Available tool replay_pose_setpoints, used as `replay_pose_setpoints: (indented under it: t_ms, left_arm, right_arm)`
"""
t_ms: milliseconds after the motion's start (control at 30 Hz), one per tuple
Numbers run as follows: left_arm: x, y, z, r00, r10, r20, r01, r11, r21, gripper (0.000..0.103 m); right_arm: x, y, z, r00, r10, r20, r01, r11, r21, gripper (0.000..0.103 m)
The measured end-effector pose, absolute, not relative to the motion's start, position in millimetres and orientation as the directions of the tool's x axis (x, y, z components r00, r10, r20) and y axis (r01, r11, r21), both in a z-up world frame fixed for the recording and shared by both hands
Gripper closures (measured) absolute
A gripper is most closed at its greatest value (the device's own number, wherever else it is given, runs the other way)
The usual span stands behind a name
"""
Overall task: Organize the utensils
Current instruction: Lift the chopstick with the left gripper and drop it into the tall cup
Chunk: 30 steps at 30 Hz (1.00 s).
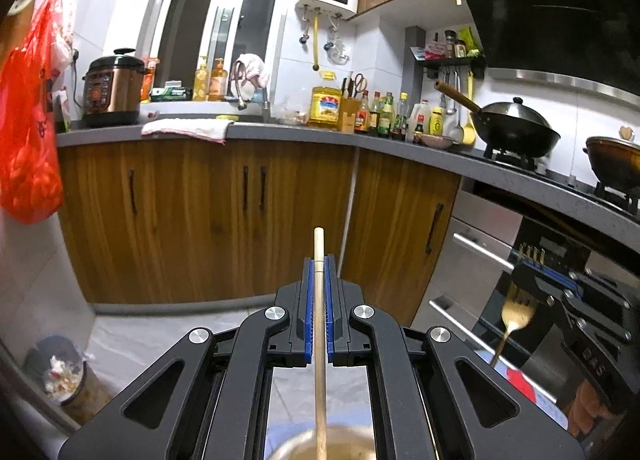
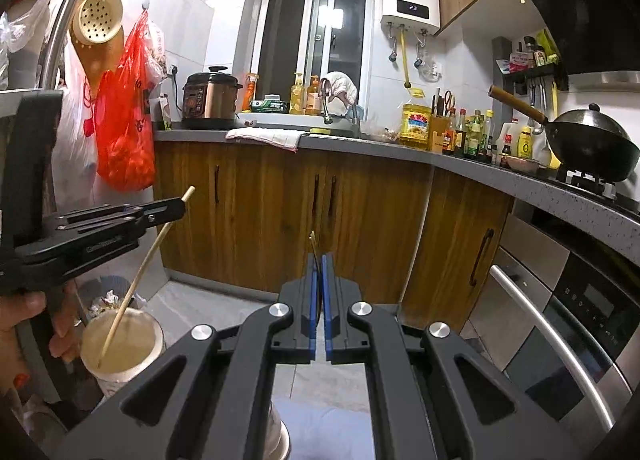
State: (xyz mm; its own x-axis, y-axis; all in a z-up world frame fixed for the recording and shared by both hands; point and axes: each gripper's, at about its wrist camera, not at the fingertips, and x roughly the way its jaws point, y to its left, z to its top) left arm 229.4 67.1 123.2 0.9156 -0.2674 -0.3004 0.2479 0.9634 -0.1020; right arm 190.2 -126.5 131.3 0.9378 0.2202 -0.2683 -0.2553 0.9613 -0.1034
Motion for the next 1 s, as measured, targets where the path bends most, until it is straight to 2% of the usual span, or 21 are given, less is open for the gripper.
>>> replay_pose_setpoints:
  t_ms: [367, 567, 700, 833, 900, 1000]
  left_arm:
    - [179, 81, 87, 0.893, -0.269, -0.362, 0.252, 0.963, -0.092, 0.097]
    - [164, 74, 84, 0.891, -0.269, -0.366, 0.268, 0.962, -0.056, 0.097]
    - [168, 72, 82, 0.884, -0.232, -0.405, 0.241, 0.970, -0.029, 0.097]
    - [170, 78, 80, 0.875, -0.236, -0.423, 0.233, 0.971, -0.060, 0.097]
    - [171, 80, 79, 0.876, -0.229, -0.425, 0.224, 0.973, -0.062, 0.095]
    - [171, 82, 77, 0.874, -0.221, -0.432, 0.216, 0.974, -0.061, 0.085]
  right_arm:
    - [198, -128, 116, 0.905, 0.274, -0.324, -0.308, 0.950, -0.057, 0.100]
    - [211, -133, 108, 0.874, 0.307, -0.376, -0.323, 0.946, 0.021, 0.099]
    - [221, -141, 107, 0.861, 0.308, -0.405, -0.306, 0.949, 0.072, 0.099]
    - [228, -150, 105, 0.843, 0.327, -0.427, -0.297, 0.945, 0.138, 0.099]
    - [229, -152, 104, 0.841, 0.329, -0.431, -0.292, 0.944, 0.150, 0.099]
    - [230, -153, 104, 0.840, 0.328, -0.433, -0.289, 0.945, 0.155, 0.097]
